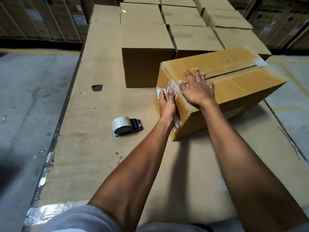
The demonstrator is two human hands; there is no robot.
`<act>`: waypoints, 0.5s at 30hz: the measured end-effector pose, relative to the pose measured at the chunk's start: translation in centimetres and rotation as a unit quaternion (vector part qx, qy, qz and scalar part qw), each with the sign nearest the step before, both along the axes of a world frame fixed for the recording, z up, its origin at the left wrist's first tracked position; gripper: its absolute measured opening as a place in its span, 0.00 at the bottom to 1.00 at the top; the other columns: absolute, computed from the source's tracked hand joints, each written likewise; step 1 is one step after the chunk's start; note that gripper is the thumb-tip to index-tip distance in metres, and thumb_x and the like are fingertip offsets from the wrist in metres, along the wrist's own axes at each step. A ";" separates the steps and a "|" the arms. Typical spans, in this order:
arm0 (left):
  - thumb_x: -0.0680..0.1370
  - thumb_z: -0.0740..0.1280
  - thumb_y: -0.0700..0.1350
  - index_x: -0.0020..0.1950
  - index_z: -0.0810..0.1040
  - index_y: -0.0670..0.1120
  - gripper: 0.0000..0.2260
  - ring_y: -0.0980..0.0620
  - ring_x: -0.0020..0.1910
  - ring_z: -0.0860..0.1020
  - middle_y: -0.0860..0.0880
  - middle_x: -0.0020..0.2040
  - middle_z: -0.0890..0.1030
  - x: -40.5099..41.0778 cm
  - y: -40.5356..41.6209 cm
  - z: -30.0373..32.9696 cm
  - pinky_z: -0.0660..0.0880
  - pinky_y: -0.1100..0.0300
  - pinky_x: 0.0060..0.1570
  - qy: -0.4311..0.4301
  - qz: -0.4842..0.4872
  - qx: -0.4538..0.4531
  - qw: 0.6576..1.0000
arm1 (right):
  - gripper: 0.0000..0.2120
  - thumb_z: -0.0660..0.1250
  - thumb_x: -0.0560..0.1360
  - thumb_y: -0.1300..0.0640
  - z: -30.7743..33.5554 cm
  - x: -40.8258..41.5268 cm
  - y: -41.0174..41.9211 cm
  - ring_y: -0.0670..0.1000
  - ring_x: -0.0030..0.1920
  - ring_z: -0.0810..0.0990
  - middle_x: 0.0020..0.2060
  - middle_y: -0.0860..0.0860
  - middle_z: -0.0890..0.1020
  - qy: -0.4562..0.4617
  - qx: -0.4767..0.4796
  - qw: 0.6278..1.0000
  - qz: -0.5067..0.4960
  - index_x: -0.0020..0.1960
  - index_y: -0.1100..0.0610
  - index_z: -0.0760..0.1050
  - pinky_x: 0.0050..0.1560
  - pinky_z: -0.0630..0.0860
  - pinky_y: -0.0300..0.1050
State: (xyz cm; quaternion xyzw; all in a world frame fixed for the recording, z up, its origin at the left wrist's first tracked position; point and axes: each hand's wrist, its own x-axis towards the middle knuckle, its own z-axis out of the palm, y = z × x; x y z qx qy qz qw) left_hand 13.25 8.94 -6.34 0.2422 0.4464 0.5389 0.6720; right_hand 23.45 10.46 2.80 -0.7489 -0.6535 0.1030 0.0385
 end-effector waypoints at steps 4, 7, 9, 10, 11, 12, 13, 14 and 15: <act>0.88 0.66 0.55 0.89 0.60 0.51 0.30 0.48 0.78 0.73 0.46 0.84 0.70 0.6 0.2 -0.9 0.71 0.50 0.79 -0.027 0.043 -0.009 0.999 | 0.30 0.47 0.86 0.42 -0.2 0.2 0.3 0.57 0.86 0.42 0.87 0.52 0.43 0.006 0.017 1.000 -0.001 0.86 0.43 0.46 0.83 0.42 0.65; 0.84 0.71 0.62 0.86 0.66 0.51 0.34 0.45 0.74 0.79 0.45 0.79 0.77 0.7 0.7 -0.4 0.74 0.42 0.78 -0.057 0.045 -0.036 0.997 | 0.34 0.46 0.83 0.34 -0.1 -0.1 0.4 0.57 0.86 0.45 0.87 0.52 0.47 0.017 0.034 0.999 -0.023 0.86 0.44 0.49 0.83 0.45 0.65; 0.72 0.77 0.73 0.82 0.69 0.50 0.46 0.43 0.69 0.83 0.45 0.73 0.83 0.9 1.4 -0.4 0.78 0.38 0.73 -0.075 0.040 -0.051 0.995 | 0.42 0.45 0.78 0.25 0.2 -0.5 0.5 0.58 0.85 0.51 0.86 0.53 0.52 0.015 0.052 0.998 -0.039 0.85 0.46 0.52 0.82 0.51 0.65; 0.67 0.79 0.75 0.81 0.70 0.51 0.50 0.42 0.67 0.84 0.44 0.71 0.84 1.0 1.8 -0.2 0.79 0.37 0.71 -0.078 0.042 -0.062 0.994 | 0.44 0.46 0.76 0.22 0.3 -0.7 0.5 0.59 0.84 0.54 0.85 0.53 0.55 0.015 0.061 0.997 -0.045 0.84 0.46 0.54 0.81 0.54 0.65; 0.66 0.80 0.74 0.80 0.69 0.51 0.50 0.41 0.66 0.85 0.44 0.70 0.83 0.9 1.8 0.3 0.80 0.37 0.69 -0.076 0.049 -0.074 0.993 | 0.44 0.47 0.75 0.22 0.3 -0.7 0.6 0.59 0.83 0.56 0.84 0.53 0.57 0.016 0.067 0.996 -0.049 0.84 0.46 0.56 0.80 0.56 0.65; 0.68 0.80 0.72 0.80 0.68 0.51 0.48 0.41 0.65 0.84 0.43 0.69 0.83 0.9 1.7 0.6 0.80 0.38 0.69 -0.073 0.056 -0.085 0.992 | 0.43 0.49 0.76 0.23 0.2 -0.7 0.7 0.59 0.83 0.57 0.84 0.53 0.58 0.016 0.070 0.996 -0.049 0.83 0.46 0.57 0.79 0.57 0.64; 0.72 0.79 0.68 0.80 0.68 0.51 0.43 0.41 0.65 0.84 0.43 0.69 0.83 0.9 1.6 0.8 0.80 0.39 0.69 -0.070 0.057 -0.090 0.992 | 0.41 0.50 0.77 0.24 0.2 -0.6 0.8 0.59 0.82 0.58 0.83 0.53 0.58 0.015 0.071 0.996 -0.048 0.83 0.45 0.58 0.79 0.57 0.64; 0.77 0.77 0.64 0.80 0.68 0.51 0.37 0.42 0.64 0.84 0.43 0.69 0.82 0.8 1.7 0.5 0.80 0.41 0.69 -0.064 0.059 -0.091 0.992 | 0.38 0.51 0.78 0.26 0.0 -0.6 0.9 0.59 0.82 0.58 0.83 0.54 0.59 0.013 0.073 0.996 -0.046 0.82 0.44 0.58 0.78 0.58 0.64; 0.81 0.75 0.60 0.80 0.69 0.50 0.31 0.44 0.64 0.83 0.43 0.69 0.82 0.8 1.8 0.1 0.80 0.42 0.69 -0.054 0.063 -0.089 0.993 | 0.35 0.51 0.79 0.29 -0.1 -0.6 1.0 0.60 0.82 0.58 0.83 0.54 0.59 0.010 0.075 0.996 -0.043 0.82 0.44 0.58 0.78 0.57 0.65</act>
